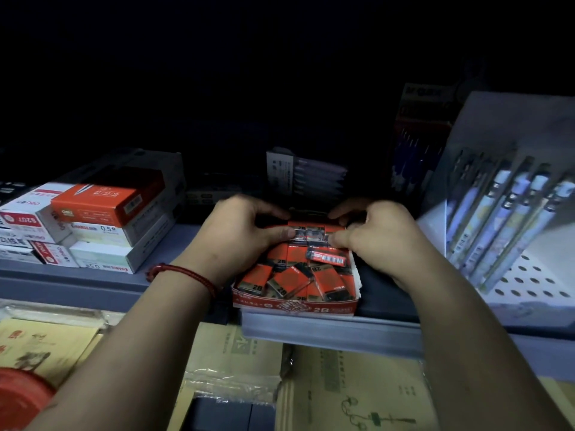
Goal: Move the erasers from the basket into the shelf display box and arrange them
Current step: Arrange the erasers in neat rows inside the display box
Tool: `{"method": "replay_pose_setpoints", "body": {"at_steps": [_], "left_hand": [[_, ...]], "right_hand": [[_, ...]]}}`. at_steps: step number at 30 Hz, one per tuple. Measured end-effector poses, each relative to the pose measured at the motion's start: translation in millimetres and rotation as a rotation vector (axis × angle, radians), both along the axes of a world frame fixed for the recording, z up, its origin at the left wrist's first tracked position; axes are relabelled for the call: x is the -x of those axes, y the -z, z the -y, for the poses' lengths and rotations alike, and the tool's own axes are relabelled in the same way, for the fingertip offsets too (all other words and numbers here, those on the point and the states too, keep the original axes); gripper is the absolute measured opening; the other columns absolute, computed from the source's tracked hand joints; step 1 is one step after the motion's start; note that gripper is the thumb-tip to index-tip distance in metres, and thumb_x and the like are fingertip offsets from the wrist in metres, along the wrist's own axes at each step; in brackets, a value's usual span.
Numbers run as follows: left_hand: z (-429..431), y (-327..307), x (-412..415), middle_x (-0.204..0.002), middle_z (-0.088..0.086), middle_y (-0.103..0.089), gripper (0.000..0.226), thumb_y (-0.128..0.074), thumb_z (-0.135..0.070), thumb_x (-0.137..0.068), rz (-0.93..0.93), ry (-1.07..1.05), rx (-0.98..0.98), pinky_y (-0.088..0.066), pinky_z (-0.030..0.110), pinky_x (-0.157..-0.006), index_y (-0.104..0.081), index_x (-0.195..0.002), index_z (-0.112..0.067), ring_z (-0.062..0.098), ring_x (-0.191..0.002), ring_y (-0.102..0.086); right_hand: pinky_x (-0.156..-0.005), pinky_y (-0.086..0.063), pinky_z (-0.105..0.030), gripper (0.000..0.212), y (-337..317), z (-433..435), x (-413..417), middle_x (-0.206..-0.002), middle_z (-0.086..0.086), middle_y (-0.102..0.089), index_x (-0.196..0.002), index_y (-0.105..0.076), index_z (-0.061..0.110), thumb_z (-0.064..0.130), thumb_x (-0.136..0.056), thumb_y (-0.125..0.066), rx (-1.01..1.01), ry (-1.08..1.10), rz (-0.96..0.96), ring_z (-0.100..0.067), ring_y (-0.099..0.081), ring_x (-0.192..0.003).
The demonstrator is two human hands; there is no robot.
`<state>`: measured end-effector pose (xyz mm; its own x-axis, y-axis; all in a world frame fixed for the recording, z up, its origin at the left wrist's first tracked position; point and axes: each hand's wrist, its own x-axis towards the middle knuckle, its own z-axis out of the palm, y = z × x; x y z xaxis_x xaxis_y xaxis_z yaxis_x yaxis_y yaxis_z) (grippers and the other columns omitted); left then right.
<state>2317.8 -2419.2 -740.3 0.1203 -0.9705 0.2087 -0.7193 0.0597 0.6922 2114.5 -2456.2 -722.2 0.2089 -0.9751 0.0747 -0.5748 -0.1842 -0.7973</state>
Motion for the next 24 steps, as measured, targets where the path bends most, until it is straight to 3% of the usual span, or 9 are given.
{"method": "replay_pose_setpoints", "body": {"at_steps": [3,6,12,17,20,24], "left_hand": [[0,1,0,-0.111,-0.012,-0.074,0.033,-0.076,-0.043,-0.085,0.037,0.002,0.008,-0.057,0.026,-0.086,-0.075,-0.114,-0.029,0.001,-0.096,-0.068],[-1,0,0,-0.112,-0.012,-0.074,0.034,-0.076,-0.044,-0.085,0.056,0.003,0.027,-0.055,0.021,-0.085,-0.075,-0.115,-0.029,0.0,-0.096,-0.067],[0,2,3,-0.11,-0.013,-0.073,0.033,-0.078,-0.042,-0.083,0.058,-0.019,0.047,-0.048,0.013,-0.08,-0.075,-0.113,-0.028,0.0,-0.096,-0.066],[-6,-3,2,-0.096,-0.018,-0.07,0.025,-0.078,-0.035,-0.085,0.047,-0.011,0.087,-0.042,-0.001,-0.067,-0.074,-0.109,-0.028,-0.011,-0.084,-0.061],[-12,-7,4,-0.086,-0.022,-0.071,0.012,-0.074,-0.03,-0.088,0.044,0.018,0.112,-0.047,0.006,-0.062,-0.077,-0.099,-0.032,-0.002,-0.076,-0.065],[-20,-10,-1,-0.089,-0.018,-0.074,0.013,-0.07,-0.021,-0.092,-0.032,0.053,0.114,-0.056,0.017,-0.07,-0.076,-0.095,-0.031,0.002,-0.083,-0.069]], "right_hand": [[-0.078,-0.057,-0.032,0.02,2,1,-1,-0.091,0.0,-0.067,-0.092,-0.07,0.019,0.005,-0.079,-0.076,-0.021,-0.006,0.018,-0.019,-0.066,-0.086],[-0.083,-0.058,-0.036,0.019,3,1,-2,-0.096,-0.001,-0.065,-0.095,-0.071,0.018,0.002,-0.083,-0.073,-0.035,-0.037,0.036,-0.021,-0.066,-0.091],[-0.081,-0.057,-0.036,0.023,6,1,-3,-0.088,0.0,-0.063,-0.09,-0.072,0.017,-0.004,-0.079,-0.073,-0.061,-0.027,0.124,-0.021,-0.065,-0.09],[-0.072,-0.051,-0.029,0.008,-1,-4,7,-0.082,-0.001,-0.07,-0.085,-0.075,0.019,0.012,-0.083,-0.076,0.05,-0.092,0.084,-0.011,-0.062,-0.07],[-0.075,-0.055,-0.03,0.006,-11,-15,11,-0.08,0.004,-0.075,-0.083,-0.078,0.023,0.029,-0.083,-0.078,0.05,-0.231,-0.036,-0.012,-0.069,-0.076],[-0.066,-0.05,-0.021,0.015,-12,-24,13,-0.077,0.007,-0.074,-0.086,-0.079,0.024,0.029,-0.074,-0.086,-0.07,-0.348,-0.032,0.001,-0.065,-0.067]]}}
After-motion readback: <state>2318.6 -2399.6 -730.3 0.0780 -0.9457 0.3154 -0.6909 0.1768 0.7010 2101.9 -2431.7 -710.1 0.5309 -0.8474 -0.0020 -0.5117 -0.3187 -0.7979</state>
